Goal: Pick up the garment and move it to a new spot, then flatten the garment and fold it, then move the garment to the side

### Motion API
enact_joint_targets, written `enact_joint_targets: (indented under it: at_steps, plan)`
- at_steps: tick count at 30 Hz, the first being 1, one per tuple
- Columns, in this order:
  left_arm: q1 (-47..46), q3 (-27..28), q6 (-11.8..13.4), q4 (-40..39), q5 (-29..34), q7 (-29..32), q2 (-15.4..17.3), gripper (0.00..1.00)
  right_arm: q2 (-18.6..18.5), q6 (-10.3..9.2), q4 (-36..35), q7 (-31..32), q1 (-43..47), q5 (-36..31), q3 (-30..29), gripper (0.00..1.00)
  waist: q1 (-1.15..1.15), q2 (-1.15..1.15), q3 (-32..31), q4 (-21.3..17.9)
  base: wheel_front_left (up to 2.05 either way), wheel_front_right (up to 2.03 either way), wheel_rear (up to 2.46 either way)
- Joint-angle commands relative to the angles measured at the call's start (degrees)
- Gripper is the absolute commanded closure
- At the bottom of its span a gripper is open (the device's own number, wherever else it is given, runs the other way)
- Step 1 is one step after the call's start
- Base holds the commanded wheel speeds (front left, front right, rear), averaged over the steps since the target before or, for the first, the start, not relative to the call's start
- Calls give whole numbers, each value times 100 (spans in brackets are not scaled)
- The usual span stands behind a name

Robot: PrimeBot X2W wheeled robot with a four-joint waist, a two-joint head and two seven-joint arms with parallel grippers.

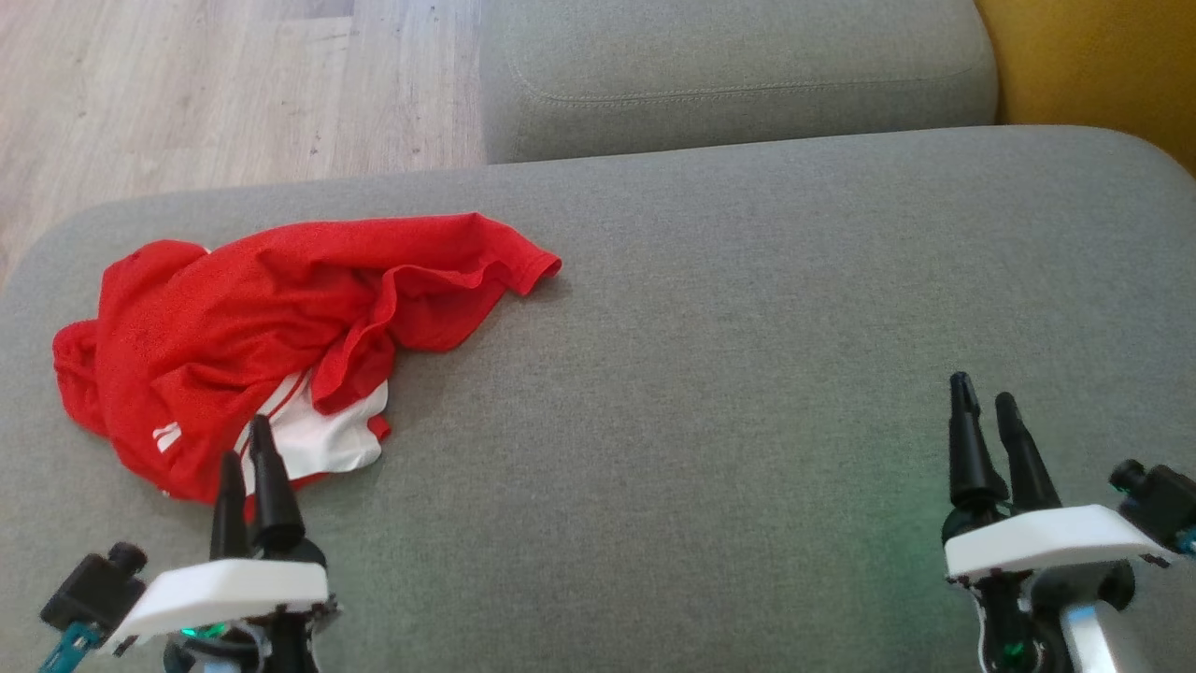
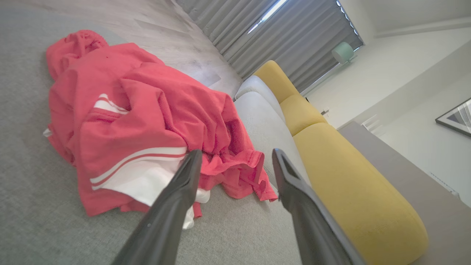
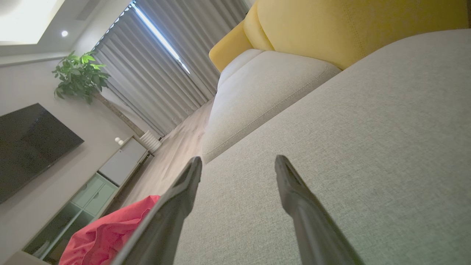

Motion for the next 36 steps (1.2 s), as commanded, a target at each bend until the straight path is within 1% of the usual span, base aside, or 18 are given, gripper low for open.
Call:
enact_joint_targets:
  at_steps: [1,7,20,28,36]
  plan:
    - [-181,19,18,-228,235,-70,50,0,-37,-2,-214,-91,-328,-248,120,0,0,0,-4,1,0,0,0]
    - [-174,-159,-30,-181,931,-171,53,0,-39,-2,-217,-192,-326,-820,254,0,0,0,-19,-2,0,0,0]
    - [-200,-465,28,-277,2225,-389,113,0,-43,-3,-225,-412,-329,-2035,349,0,0,0,-19,-20,0,0,0]
    - [-238,-778,197,-306,2995,-523,256,0,-45,-3,-287,-547,-362,-2710,401,0,0,0,-11,-20,0,0,0]
    - [-324,-1191,512,-226,3786,-658,495,0,-48,-3,-318,-682,-393,-3422,530,0,0,0,-18,-8,0,0,0]
